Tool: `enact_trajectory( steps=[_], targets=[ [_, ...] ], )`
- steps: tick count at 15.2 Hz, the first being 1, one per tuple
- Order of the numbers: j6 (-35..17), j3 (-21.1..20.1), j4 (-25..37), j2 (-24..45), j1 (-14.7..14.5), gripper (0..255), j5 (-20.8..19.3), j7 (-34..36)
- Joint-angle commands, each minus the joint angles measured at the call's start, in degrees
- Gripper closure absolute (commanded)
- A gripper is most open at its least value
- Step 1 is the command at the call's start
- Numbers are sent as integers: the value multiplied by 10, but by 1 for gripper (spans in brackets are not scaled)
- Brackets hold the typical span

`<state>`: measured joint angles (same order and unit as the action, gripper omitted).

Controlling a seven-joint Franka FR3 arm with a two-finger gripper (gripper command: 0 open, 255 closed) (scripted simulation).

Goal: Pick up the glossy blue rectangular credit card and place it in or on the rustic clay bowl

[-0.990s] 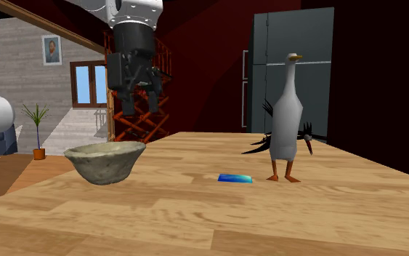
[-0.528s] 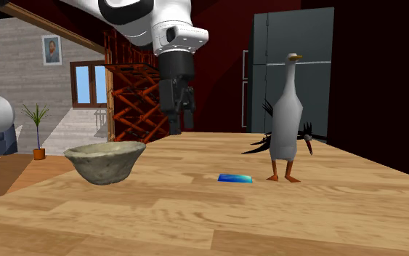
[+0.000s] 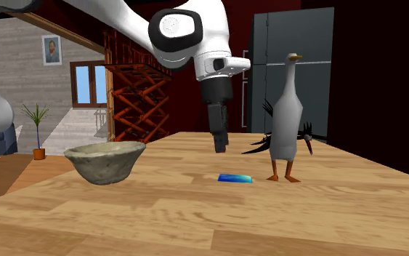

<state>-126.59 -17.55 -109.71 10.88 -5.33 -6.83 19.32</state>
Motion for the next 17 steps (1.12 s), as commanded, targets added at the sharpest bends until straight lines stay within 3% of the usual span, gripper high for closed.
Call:
enact_trajectory(
  steps=[1, 5, 17],
  targets=[
    [-4, 2, 44, 48, -11, 0, -25, 17],
    [4, 10, 144, 140, -41, 0, -66, 45],
    [-37, 18, 137, 175, -46, 0, -79, 53]
  ],
)
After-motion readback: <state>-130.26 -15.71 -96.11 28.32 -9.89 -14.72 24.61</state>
